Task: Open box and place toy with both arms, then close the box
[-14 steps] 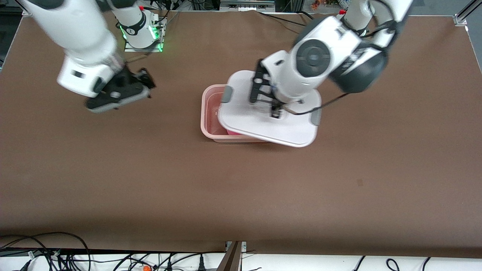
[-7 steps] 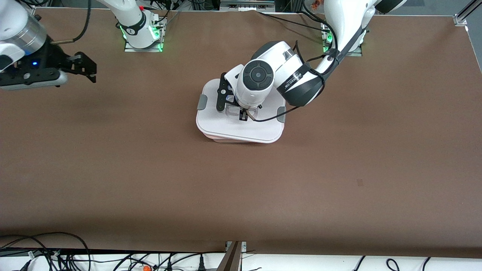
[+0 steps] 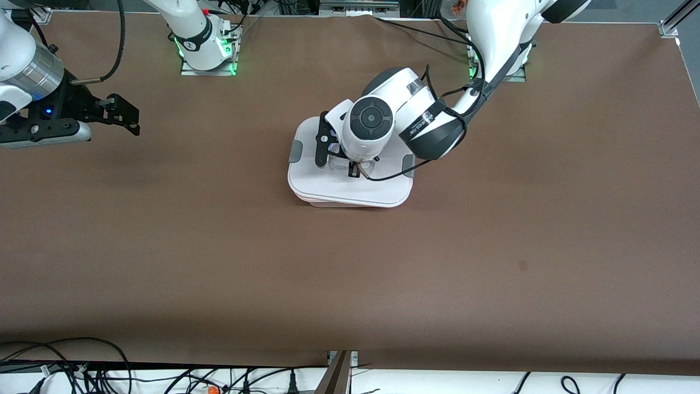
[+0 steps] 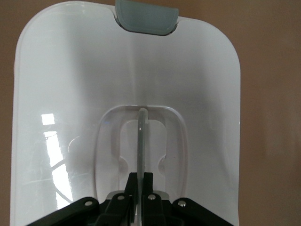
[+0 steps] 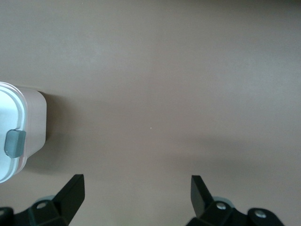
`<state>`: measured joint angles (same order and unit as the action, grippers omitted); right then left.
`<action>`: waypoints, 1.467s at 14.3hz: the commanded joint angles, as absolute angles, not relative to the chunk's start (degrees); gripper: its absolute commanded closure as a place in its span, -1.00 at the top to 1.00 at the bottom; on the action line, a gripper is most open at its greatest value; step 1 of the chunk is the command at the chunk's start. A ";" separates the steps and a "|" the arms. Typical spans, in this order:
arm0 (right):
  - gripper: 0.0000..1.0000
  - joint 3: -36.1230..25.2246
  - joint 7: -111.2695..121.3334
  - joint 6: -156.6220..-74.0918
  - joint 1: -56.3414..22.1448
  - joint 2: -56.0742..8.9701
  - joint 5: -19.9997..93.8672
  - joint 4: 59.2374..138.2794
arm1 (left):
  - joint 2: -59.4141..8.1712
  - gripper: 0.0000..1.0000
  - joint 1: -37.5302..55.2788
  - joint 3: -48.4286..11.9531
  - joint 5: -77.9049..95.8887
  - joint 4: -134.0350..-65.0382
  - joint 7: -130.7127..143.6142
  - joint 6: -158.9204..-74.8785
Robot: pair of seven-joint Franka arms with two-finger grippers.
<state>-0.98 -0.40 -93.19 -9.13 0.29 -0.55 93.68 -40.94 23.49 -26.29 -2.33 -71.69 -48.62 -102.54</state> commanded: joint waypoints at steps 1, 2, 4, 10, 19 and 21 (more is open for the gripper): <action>1.00 0.00 -0.62 -93.87 -7.91 0.09 0.53 93.78 | -40.78 -1.00 24.52 -25.84 -3.69 -71.19 -47.55 -102.39; 1.00 -0.09 -0.53 -93.78 -7.91 0.09 0.61 93.69 | -40.69 -1.00 24.52 -25.84 -3.69 -71.28 -47.37 -102.31; 1.00 -0.17 -0.53 -93.87 -7.82 -0.35 0.53 93.00 | -40.69 -1.00 24.87 -25.75 -3.78 -71.28 -47.20 -102.22; 1.00 -0.35 -0.97 -92.55 -7.65 -2.02 0.43 89.83 | -41.57 -1.00 25.14 -25.93 -5.19 -71.98 -42.65 -102.39; 1.00 -0.18 -1.49 -91.49 -8.09 -2.02 0.26 89.91 | -41.40 -1.00 24.70 -25.93 -5.10 -71.72 -37.97 -102.48; 1.00 -0.09 -1.49 -91.49 -8.09 -2.02 0.26 89.91 | -41.31 -1.00 24.52 -25.93 -5.19 -71.54 -37.97 -102.48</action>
<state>-0.78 -0.56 -92.74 -8.62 -1.72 -0.53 91.12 -41.47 24.50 -26.22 -3.74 -71.68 -39.12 -102.53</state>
